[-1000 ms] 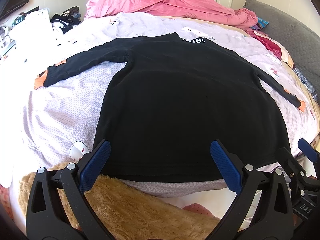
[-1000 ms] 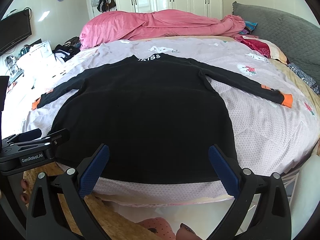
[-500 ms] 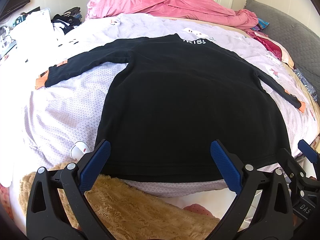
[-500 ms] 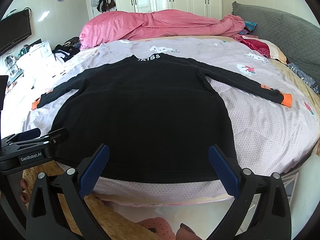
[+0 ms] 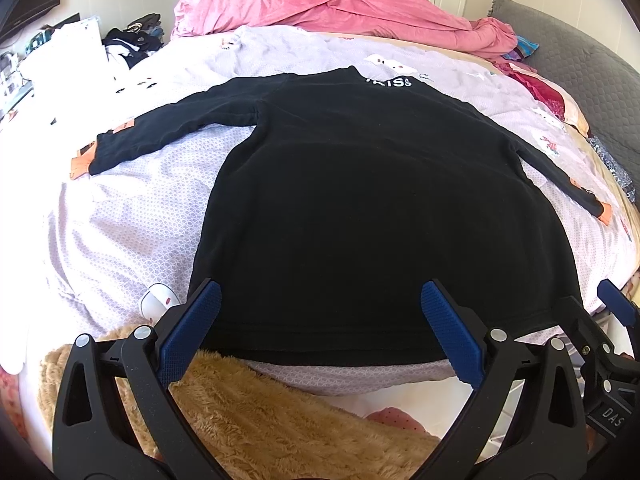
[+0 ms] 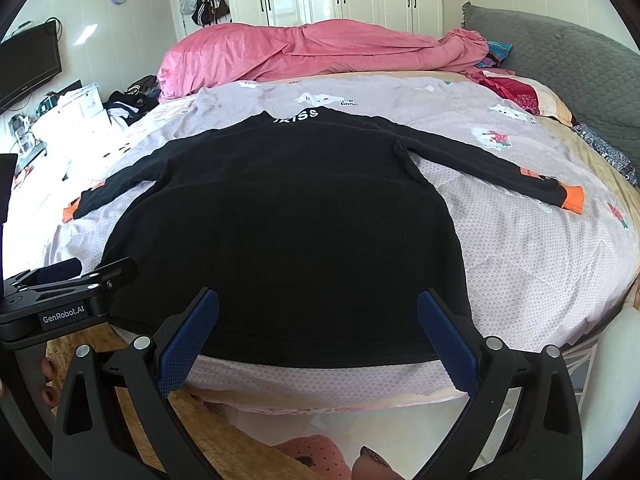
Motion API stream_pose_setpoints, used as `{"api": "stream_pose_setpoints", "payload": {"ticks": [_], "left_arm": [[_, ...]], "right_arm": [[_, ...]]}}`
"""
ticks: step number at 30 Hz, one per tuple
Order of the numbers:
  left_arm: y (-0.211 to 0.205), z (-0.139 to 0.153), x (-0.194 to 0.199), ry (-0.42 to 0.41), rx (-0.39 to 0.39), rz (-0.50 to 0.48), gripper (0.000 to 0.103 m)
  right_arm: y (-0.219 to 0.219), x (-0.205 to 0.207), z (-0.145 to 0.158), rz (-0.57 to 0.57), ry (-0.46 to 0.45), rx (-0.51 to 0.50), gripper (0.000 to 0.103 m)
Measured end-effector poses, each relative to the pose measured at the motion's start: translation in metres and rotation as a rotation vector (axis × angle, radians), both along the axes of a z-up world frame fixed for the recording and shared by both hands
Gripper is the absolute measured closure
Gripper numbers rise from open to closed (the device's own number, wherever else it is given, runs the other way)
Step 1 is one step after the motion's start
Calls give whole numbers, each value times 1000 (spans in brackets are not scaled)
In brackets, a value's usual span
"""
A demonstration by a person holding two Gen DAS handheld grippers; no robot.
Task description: Fold small clothes
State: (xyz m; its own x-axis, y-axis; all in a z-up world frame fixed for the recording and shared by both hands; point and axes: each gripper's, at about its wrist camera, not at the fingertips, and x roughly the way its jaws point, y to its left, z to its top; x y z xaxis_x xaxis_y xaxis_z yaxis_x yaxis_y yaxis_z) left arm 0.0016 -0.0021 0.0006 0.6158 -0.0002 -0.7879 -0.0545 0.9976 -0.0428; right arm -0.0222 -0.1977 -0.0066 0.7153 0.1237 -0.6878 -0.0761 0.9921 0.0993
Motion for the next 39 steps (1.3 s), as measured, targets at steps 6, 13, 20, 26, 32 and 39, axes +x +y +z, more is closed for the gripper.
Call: {"api": "stream_pose_setpoints", "payload": {"ticks": [6, 13, 20, 26, 32, 39], "left_arm": [[0, 0, 0, 1, -2, -2, 9], [-3, 2, 7, 9, -7, -8, 9], [-7, 5, 19, 16, -24, -28, 9], [-15, 9, 37, 17, -14, -55, 9], [-26, 16, 58, 19, -23, -79, 9], [-39, 27, 86, 5, -28, -87, 9]], "right_arm": [[-3, 2, 0, -7, 2, 5, 4], [-6, 5, 3, -12, 1, 13, 4], [-10, 14, 2, -5, 14, 23, 4], [-17, 25, 8, -12, 7, 25, 4], [-27, 36, 18, -24, -23, 36, 4], [-48, 56, 24, -42, -18, 59, 4]]}}
